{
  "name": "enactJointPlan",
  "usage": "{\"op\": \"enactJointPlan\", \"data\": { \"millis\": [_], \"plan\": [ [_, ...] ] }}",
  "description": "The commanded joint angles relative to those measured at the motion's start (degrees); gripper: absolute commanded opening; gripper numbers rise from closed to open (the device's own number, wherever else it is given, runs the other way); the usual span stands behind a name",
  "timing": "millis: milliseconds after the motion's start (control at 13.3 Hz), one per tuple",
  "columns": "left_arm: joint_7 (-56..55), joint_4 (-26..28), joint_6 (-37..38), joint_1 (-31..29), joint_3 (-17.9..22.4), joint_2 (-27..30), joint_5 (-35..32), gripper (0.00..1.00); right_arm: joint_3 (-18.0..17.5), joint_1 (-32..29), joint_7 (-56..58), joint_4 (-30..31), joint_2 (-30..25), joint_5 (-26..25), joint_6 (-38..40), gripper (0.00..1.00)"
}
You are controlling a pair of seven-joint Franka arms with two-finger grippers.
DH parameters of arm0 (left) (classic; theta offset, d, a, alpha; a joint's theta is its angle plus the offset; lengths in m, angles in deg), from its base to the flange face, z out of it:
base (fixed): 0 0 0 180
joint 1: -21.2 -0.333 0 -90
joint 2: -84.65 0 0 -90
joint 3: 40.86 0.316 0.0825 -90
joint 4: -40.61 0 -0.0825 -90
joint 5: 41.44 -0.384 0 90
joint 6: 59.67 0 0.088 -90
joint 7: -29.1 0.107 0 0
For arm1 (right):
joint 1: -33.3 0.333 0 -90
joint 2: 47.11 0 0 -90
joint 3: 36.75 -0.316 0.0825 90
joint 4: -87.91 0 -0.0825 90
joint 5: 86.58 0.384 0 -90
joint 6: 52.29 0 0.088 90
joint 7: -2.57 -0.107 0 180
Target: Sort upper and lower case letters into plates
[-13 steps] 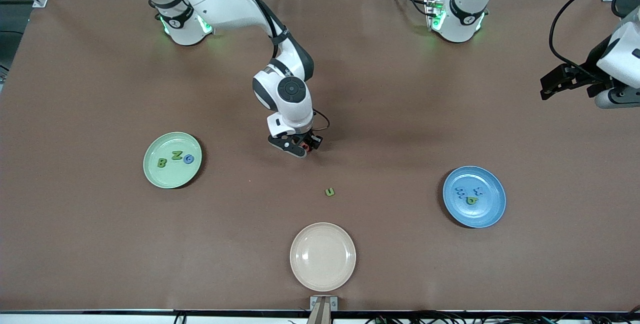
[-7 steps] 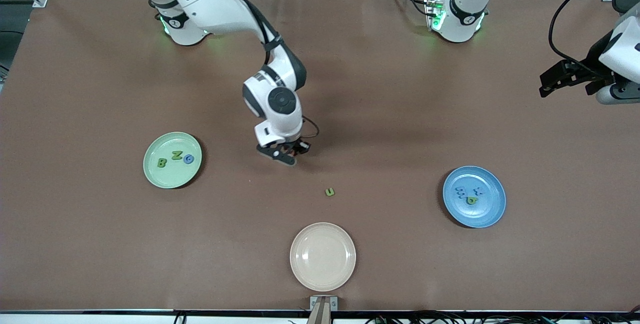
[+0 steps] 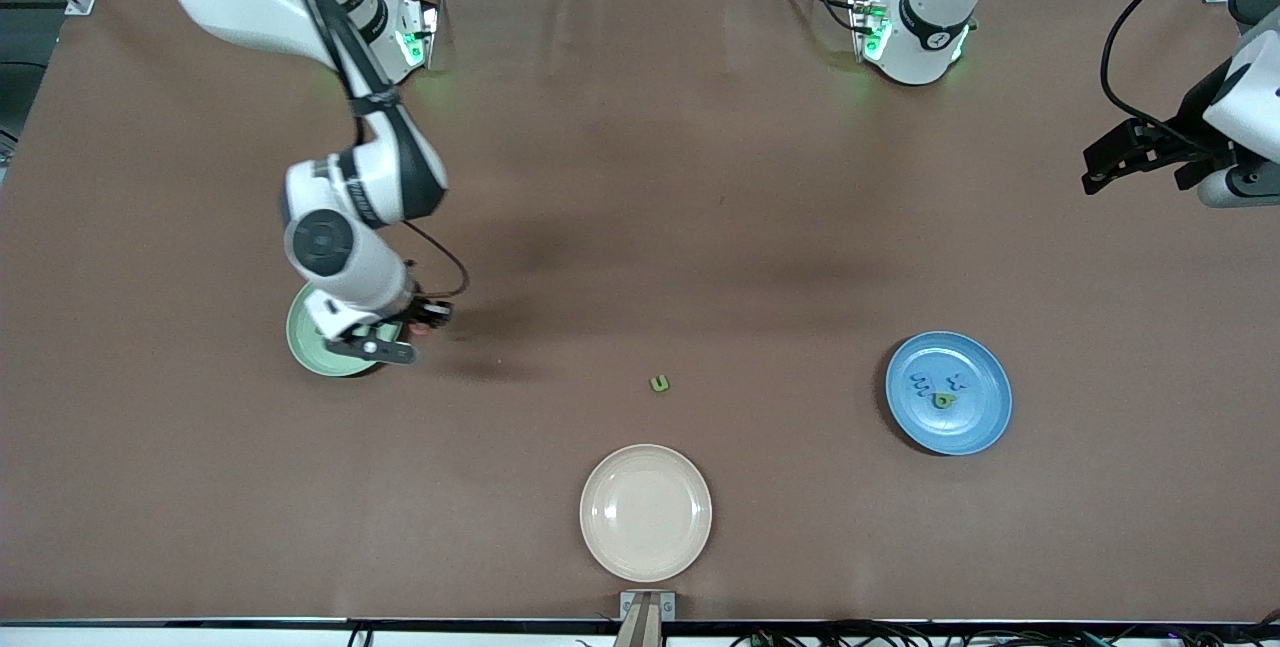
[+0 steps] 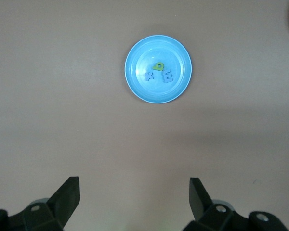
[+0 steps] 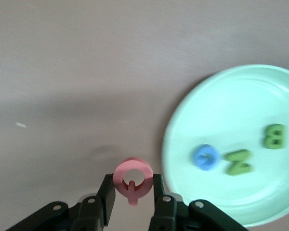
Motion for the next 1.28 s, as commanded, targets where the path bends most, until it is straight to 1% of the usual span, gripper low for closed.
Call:
{"op": "enactJointPlan", "data": {
  "millis": [0,150,301,376,451,526,602,677,827,977,1203],
  "plan": [
    [1.6,-0.3,0.2,-1.3,0.7,0.6,0.3,1.0,-1.4,-5.5,7.6,10.7,-5.0,-0.7,-5.3,0.01],
    [1.6,-0.5,0.2,-2.1,0.7,0.6,0.5,1.0,-1.5,-8.2,11.2,13.1,-4.9,-0.6,-6.7,0.03],
    [1.5,-0.4,0.5,-1.8,0.4,0.6,0.5,1.0,-1.5,-7.8,11.2,14.1,-4.8,-0.1,-6.6,0.03],
    [1.3,-0.3,0.7,-1.8,0.3,0.7,0.5,1.0,-1.5,-7.8,11.2,14.1,-4.8,-0.1,-6.4,0.09],
    [1.5,-0.3,1.0,-1.7,0.2,0.9,0.5,1.0,-1.5,-8.1,11.3,14.1,-4.8,-0.1,-6.3,0.46],
    [1.5,-0.3,1.5,-1.6,0.1,0.9,0.5,1.0,-1.5,-8.2,11.3,13.8,-4.8,-0.1,-6.2,0.99],
    [1.2,-0.3,1.8,-1.4,-0.1,0.9,0.5,1.0,-1.4,-8.3,11.3,13.1,-4.9,-0.1,-5.5,1.0],
    [0.4,-0.3,1.9,-1.6,-1.4,0.9,0.5,1.0,-1.4,-8.3,11.4,11.0,-4.9,-0.1,-3.7,1.0],
    [0.3,-0.3,1.9,-1.6,-2.0,0.9,0.6,1.0,-1.4,-8.6,11.4,5.4,-5.0,-0.2,2.5,1.0],
    [0.3,-0.2,1.9,-1.5,-2.1,0.8,0.5,1.0,-1.4,-9.5,12.0,-2.4,-5.3,-0.6,12.0,1.0],
    [0.3,-0.1,1.9,-1.5,-2.4,0.7,0.5,1.0,-1.4,-12.5,18.6,-14.2,-5.3,-0.8,26.9,1.0]
  ]
}}
